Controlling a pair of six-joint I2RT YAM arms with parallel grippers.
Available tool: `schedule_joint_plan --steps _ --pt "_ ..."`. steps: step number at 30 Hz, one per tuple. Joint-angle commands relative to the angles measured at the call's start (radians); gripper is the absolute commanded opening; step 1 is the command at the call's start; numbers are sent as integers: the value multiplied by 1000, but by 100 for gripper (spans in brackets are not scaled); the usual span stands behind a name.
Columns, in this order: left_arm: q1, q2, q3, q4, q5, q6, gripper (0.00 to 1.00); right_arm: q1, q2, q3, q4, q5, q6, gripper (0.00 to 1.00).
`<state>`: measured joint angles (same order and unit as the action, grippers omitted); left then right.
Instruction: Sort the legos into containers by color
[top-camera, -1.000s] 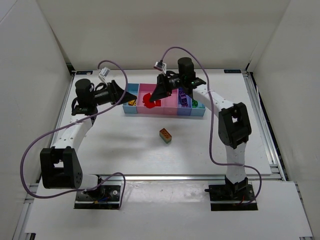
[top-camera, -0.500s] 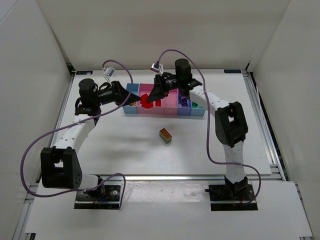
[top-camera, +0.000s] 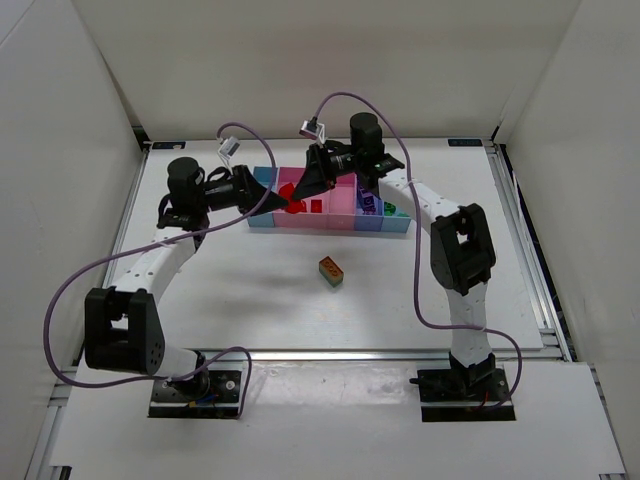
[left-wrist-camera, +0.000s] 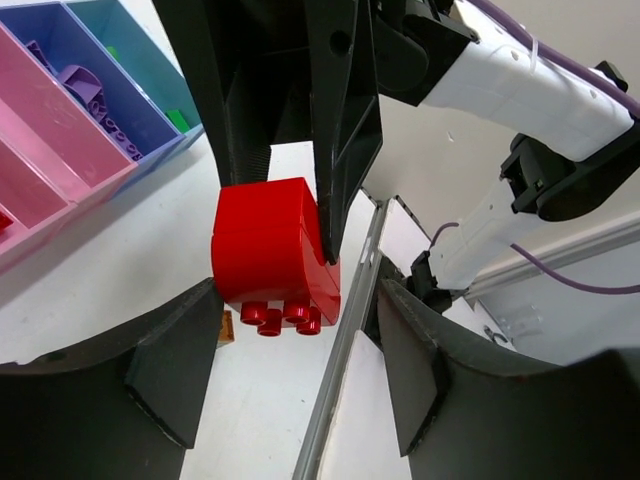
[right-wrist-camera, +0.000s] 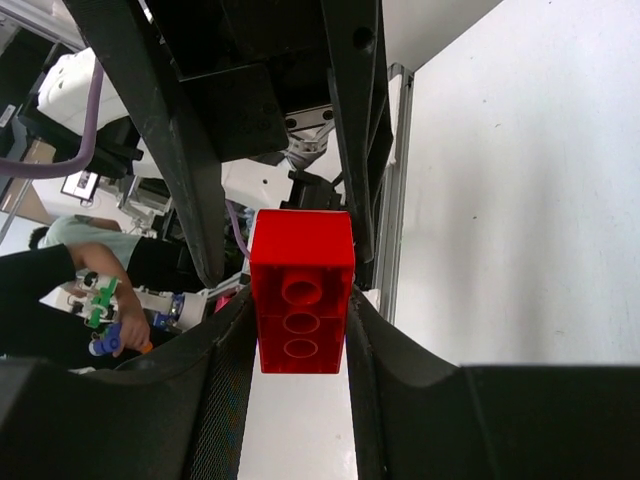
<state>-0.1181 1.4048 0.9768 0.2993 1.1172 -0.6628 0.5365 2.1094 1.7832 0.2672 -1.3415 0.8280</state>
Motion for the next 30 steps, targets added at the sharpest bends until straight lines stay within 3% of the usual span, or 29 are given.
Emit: schedule_joint_plan --steps 1,5,13,19,30 --pt "-14 -4 16 32 29 2 72 8 -19 44 44 -15 -3 14" --pt "-14 2 16 47 30 -9 61 14 -20 41 43 -16 -4 14" --pt "-14 3 11 52 44 -12 24 -1 -35 21 6 -13 -46 14" --pt "-14 -29 -29 52 41 -11 18 -61 -63 -4 -23 -8 -79 13" --pt "8 -96 -112 -5 38 26 16 -253 -150 -60 -221 -10 -259 12"
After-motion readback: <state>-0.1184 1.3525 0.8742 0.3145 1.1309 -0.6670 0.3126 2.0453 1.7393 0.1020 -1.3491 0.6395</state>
